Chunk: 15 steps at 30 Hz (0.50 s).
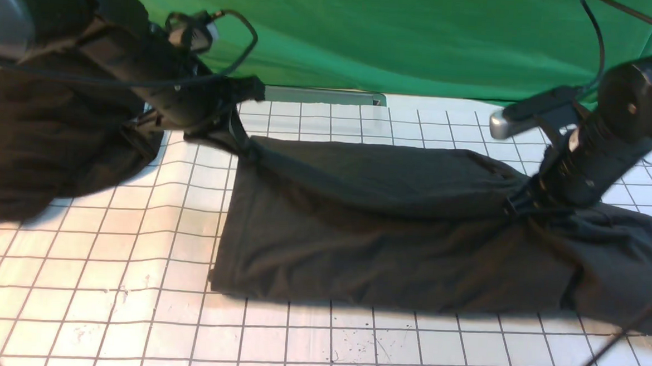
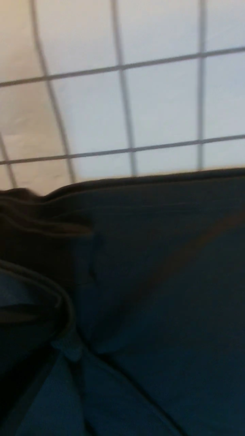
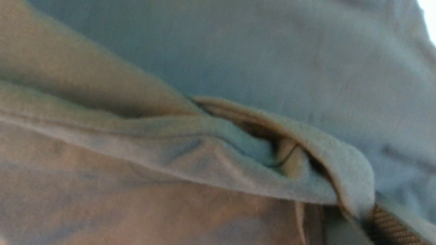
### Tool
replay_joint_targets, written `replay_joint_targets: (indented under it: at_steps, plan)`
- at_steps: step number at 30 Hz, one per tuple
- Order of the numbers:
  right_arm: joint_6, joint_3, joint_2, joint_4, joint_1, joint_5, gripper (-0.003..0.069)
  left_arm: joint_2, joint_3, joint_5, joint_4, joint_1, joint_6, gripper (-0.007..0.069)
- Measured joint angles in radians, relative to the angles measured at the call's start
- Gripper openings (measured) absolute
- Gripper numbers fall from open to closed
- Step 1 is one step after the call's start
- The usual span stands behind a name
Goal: Fold a long-sleeved shirt over a white checkered tablecloth.
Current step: 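Fold the black garment in half by bringing its near edge over to the far edge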
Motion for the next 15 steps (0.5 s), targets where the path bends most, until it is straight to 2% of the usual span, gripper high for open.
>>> replay_joint_targets:
  at_steps: [7, 15]
  plan:
    - [0.0, -0.156, 0.125, 0.002, -0.034, -0.032, 0.0056, 0.101, -0.142, 0.002, -0.044, 0.053, -0.02, 0.0012]
    - [-0.005, -0.298, 0.253, 0.005, -0.059, -0.096, 0.0078, 0.187, -0.171, -0.118, -0.062, 0.062, -0.026, 0.0012]
